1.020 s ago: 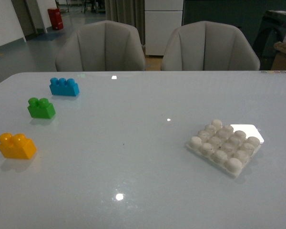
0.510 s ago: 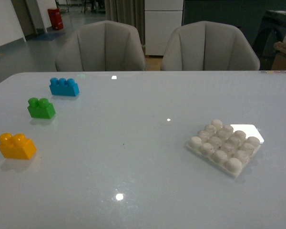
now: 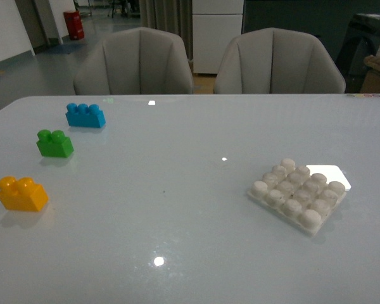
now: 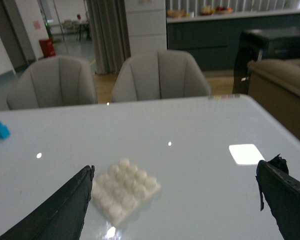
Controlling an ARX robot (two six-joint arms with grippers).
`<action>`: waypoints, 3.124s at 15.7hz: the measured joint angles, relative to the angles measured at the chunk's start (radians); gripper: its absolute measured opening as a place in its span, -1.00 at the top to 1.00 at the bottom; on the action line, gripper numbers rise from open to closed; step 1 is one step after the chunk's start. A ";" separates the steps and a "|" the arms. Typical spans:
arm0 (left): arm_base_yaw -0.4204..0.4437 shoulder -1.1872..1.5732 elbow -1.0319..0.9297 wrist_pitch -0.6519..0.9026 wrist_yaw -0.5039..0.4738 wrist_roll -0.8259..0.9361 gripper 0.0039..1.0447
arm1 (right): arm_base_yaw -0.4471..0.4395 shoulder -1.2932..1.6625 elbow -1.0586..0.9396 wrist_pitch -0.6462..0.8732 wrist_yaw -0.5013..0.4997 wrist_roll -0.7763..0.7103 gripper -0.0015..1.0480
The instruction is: Insert yellow block into base center
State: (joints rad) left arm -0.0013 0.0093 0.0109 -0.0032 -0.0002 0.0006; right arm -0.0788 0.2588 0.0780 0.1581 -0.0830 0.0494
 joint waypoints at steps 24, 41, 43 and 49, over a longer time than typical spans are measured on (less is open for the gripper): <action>0.000 0.000 0.000 0.000 0.000 0.000 -0.88 | 0.125 1.942 1.138 -0.076 -0.023 0.137 -0.88; 0.000 0.000 0.000 0.000 0.000 0.000 -0.88 | 0.283 2.055 1.292 -0.101 -0.026 0.168 -0.88; 0.000 0.000 0.000 0.000 0.000 0.000 -0.88 | 0.308 2.085 1.347 -0.116 -0.026 0.169 -0.88; 0.000 0.000 0.000 0.000 0.000 0.000 -0.88 | 0.428 2.116 1.402 -0.127 -0.062 0.190 -0.88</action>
State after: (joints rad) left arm -0.0013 0.0093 0.0109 -0.0032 -0.0006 0.0002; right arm 0.3492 2.3753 1.4799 0.0315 -0.1448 0.2398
